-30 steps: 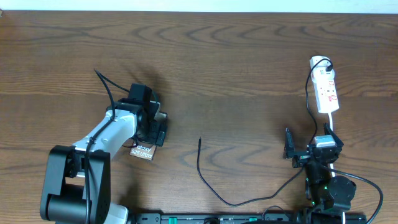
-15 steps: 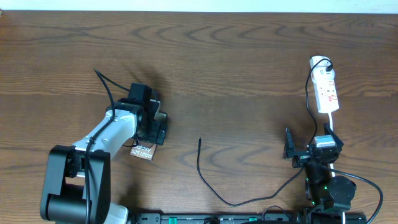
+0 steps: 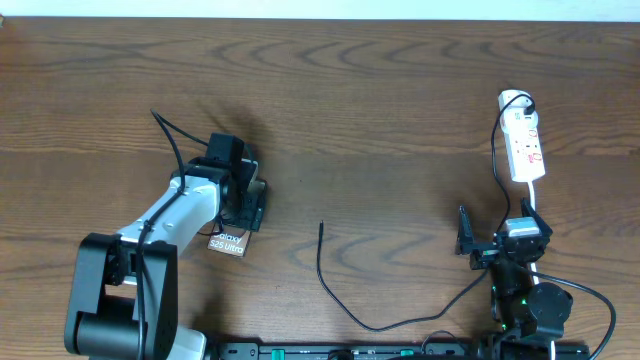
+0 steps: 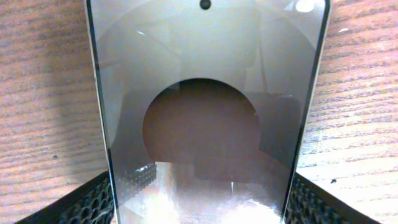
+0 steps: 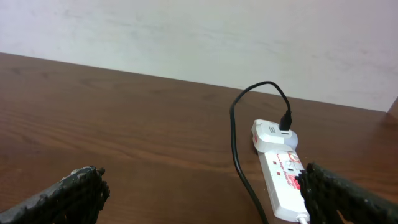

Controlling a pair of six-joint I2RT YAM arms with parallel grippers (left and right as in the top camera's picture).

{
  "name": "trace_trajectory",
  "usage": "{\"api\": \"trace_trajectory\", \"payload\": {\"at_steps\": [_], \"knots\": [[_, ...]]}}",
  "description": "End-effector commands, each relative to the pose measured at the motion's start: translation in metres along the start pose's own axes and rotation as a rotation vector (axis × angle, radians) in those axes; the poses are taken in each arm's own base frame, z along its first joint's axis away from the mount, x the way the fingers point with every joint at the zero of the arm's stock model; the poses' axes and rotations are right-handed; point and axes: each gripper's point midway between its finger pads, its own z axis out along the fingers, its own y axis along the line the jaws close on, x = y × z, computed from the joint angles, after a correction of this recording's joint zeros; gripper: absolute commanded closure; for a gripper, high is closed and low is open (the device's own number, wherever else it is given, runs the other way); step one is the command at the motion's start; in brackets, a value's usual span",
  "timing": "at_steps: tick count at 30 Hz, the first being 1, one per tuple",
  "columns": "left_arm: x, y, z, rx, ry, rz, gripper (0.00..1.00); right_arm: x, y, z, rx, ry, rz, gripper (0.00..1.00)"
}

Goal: Plug charger to phone and switch on socket

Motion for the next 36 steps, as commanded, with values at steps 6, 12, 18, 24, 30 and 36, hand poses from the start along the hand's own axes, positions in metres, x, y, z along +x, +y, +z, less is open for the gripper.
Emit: {"api": "trace_trajectory", "payload": {"at_steps": [6,12,18,24,30,36], "knots": [[0.036,-0.001,0.024,0.012,0.127,-0.016,0.33,0.001,0.001,0.0,-0.001,0.002,-0.01,0.01],[0.036,-0.002,0.024,0.012,0.128,-0.016,0.51,0.001,0.001,0.0,-0.001,0.002,-0.01,0.01],[0.036,-0.002,0.024,0.013,0.128,-0.016,0.92,0.001,0.001,0.0,-0.002,0.002,-0.01,0.01],[0.034,-0.003,0.024,0.024,0.122,-0.017,0.93,0.001,0.001,0.0,-0.001,0.002,-0.01,0.01],[0.029,-0.004,0.021,0.026,0.115,-0.021,0.93,0.001,0.001,0.0,-0.001,0.002,-0.01,0.01],[0.013,-0.003,0.004,0.026,0.115,-0.021,0.93,0.001,0.001,0.0,-0.002,0.002,-0.01,0.01]]}}
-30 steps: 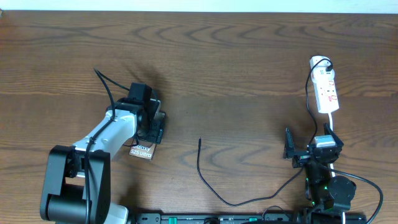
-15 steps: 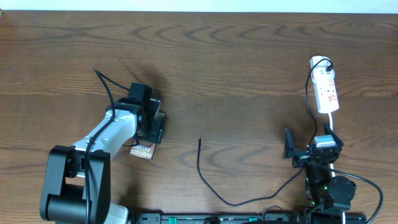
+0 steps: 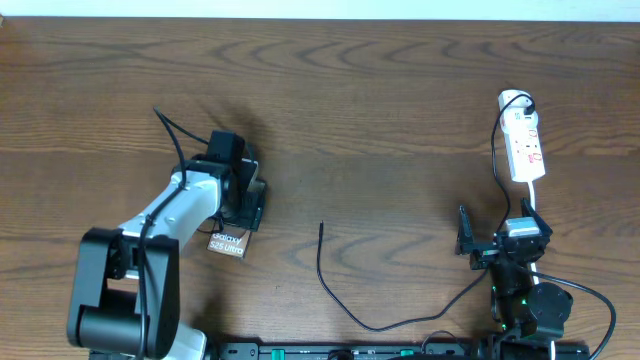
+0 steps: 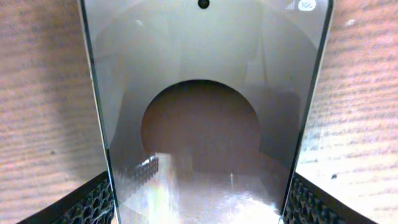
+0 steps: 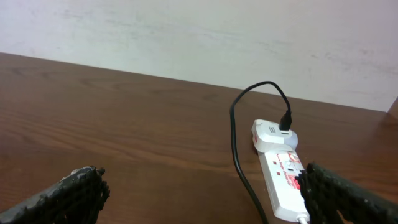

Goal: Plug charger to phone and switch on socket

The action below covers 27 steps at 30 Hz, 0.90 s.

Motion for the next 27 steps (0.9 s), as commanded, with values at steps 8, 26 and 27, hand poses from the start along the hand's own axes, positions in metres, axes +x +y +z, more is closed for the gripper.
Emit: {"api": "trace_trajectory", "payload": {"at_steps": [8,26,27], "knots": [[-0.012,-0.002,-0.019,0.023,0.055,-0.019,0.93,0.001,0.001,0.0,-0.001,0.002,-0.01,0.01],[-0.018,-0.002,-0.03,0.023,0.056,-0.034,0.93,0.001,0.001,0.0,-0.001,0.002,-0.01,0.01],[-0.018,-0.002,-0.03,0.023,0.056,-0.034,0.93,0.001,0.001,0.0,-0.001,0.002,-0.01,0.01]]}}
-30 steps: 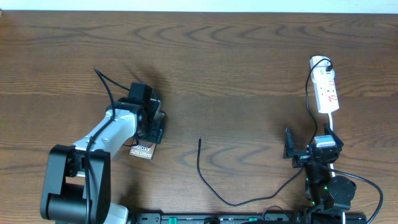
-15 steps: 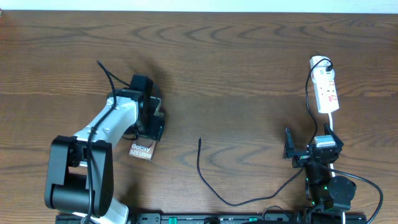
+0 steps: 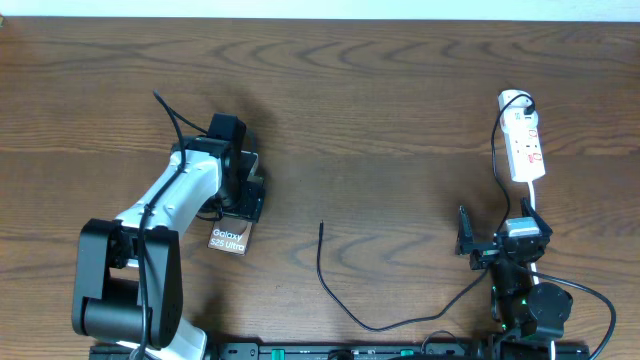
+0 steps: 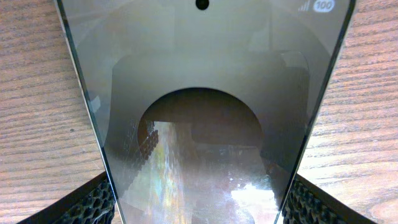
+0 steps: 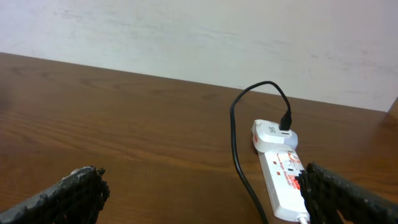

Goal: Plug charger to phone and switch on socket

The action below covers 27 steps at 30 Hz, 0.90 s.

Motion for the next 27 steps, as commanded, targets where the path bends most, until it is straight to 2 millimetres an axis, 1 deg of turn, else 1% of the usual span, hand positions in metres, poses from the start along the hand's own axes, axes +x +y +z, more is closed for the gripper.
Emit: {"api": "trace_trajectory", "payload": {"at_steps": [1,18,21,27], "knots": [[-0.01,0.001,-0.007,0.004,-0.028,-0.012,0.93,0.001,0.001,0.0,-0.001,0.002,-0.011,0.01],[-0.012,0.001,-0.007,0.003,-0.037,-0.011,0.93,0.001,0.001,0.0,-0.002,0.002,-0.011,0.01],[-0.013,0.001,-0.003,0.003,-0.048,-0.011,0.93,0.001,0.001,0.0,-0.002,0.002,-0.011,0.01],[-0.009,0.001,0.007,0.003,-0.05,-0.011,0.93,0.001,0.001,0.0,-0.001,0.002,-0.011,0.01]]}}
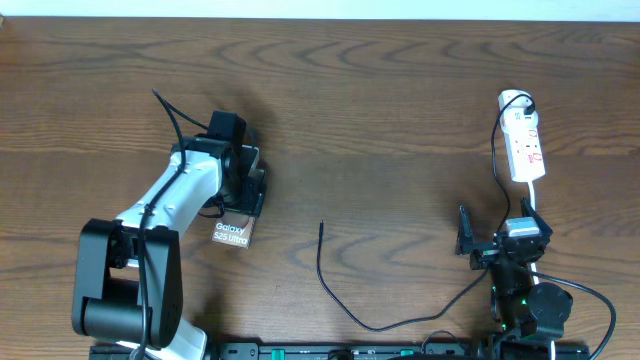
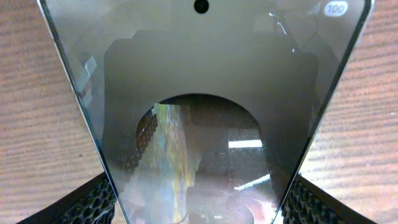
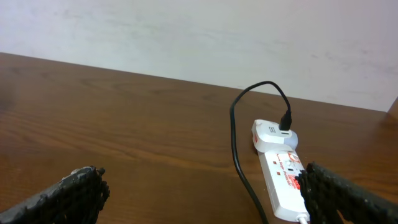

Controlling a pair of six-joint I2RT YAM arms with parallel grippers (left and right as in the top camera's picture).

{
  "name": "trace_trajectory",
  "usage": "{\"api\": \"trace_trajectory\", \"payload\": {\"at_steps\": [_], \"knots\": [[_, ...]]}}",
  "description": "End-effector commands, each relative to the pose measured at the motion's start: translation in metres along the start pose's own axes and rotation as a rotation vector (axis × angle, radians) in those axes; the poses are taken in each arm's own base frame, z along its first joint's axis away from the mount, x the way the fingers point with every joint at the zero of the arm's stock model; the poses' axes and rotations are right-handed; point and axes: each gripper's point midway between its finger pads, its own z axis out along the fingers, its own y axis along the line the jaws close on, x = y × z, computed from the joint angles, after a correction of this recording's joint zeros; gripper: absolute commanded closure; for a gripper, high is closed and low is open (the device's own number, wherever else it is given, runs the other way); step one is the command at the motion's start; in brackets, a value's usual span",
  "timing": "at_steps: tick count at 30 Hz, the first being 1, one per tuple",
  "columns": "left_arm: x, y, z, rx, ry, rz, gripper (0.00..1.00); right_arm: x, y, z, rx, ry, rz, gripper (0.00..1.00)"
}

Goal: Plug charger to phone and switch on socket

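Note:
The phone (image 2: 199, 106), a glass slab with a front camera dot at its top, fills the left wrist view. My left gripper (image 2: 199, 208) is shut on its lower sides. From overhead the left gripper (image 1: 243, 190) covers the phone, whose "Galaxy S25 Ultra" sticker end (image 1: 231, 233) sticks out toward me. The black charger cable (image 1: 335, 295) lies on the table, its free end (image 1: 321, 226) right of the phone. The white socket strip (image 1: 525, 145) lies far right; its adapter (image 3: 273, 135) holds the cable's plug. My right gripper (image 3: 208, 193) is open, near the strip's near end.
The brown wooden table (image 1: 380, 120) carries everything. The cable (image 3: 239, 165) runs from the adapter down past the strip (image 3: 283, 186). A pale wall (image 3: 186, 37) stands behind the table's far edge.
The phone's sticker end sits a little farther from the front edge and to the right. In the left wrist view the phone looks wider at its top. The right arm is unchanged.
My left gripper was around the phone at the left of the table at every earlier moment. The gripper and phone shifted slightly away from the front edge, and the phone grew larger in the wrist view. The cable, strip and right gripper stayed put.

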Motion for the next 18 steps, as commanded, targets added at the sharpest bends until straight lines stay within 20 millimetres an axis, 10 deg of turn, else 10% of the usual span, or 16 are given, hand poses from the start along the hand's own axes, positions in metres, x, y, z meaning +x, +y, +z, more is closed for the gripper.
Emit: {"api": "trace_trajectory", "payload": {"at_steps": [1,14,18], "knots": [[0.007,0.0,0.007,0.005,0.014,-0.012,0.93,0.001,0.001,0.0,-0.001,0.002,-0.011,0.01],[0.021,0.001,0.028,0.005,0.011,-0.012,0.92,0.001,0.001,0.0,-0.001,0.002,-0.011,0.01],[0.024,0.001,0.029,0.005,0.02,-0.012,0.62,0.001,0.001,0.0,-0.001,0.002,-0.011,0.01]]}}
